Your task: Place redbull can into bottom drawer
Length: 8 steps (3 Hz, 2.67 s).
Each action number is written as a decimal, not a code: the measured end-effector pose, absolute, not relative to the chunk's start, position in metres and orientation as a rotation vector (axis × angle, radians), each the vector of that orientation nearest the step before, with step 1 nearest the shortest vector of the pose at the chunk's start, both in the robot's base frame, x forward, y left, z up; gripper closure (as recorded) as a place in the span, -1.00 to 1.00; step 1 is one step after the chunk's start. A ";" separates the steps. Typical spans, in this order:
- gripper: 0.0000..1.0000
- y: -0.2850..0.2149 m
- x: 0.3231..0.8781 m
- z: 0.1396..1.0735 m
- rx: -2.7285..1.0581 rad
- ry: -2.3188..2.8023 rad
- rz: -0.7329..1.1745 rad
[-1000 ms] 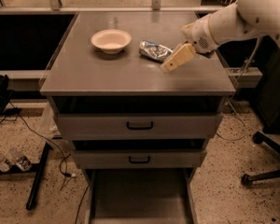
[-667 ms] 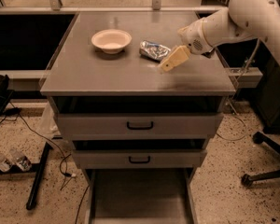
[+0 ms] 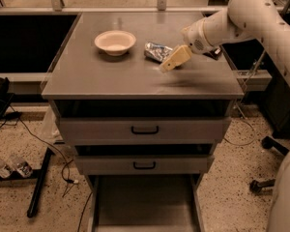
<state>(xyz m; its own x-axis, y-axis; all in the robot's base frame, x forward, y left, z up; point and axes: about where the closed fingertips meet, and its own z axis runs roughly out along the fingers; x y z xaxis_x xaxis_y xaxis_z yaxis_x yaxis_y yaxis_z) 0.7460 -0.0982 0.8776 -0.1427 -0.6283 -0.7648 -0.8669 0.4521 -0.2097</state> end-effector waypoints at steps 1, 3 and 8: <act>-1.00 -0.096 0.758 0.867 -1.257 1.876 0.368; -0.61 -0.092 0.768 0.858 -1.257 1.893 0.403; 1.00 -0.092 0.767 0.856 -1.258 1.898 0.411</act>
Offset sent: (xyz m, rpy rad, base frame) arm 0.0348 0.0026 -0.0252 0.0279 0.0767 0.0009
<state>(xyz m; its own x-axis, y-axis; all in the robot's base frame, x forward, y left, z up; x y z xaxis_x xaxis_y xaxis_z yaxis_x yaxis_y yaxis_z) 0.7669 -0.0916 0.8556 -0.1809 -0.6167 -0.7662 -0.8785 0.4515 -0.1560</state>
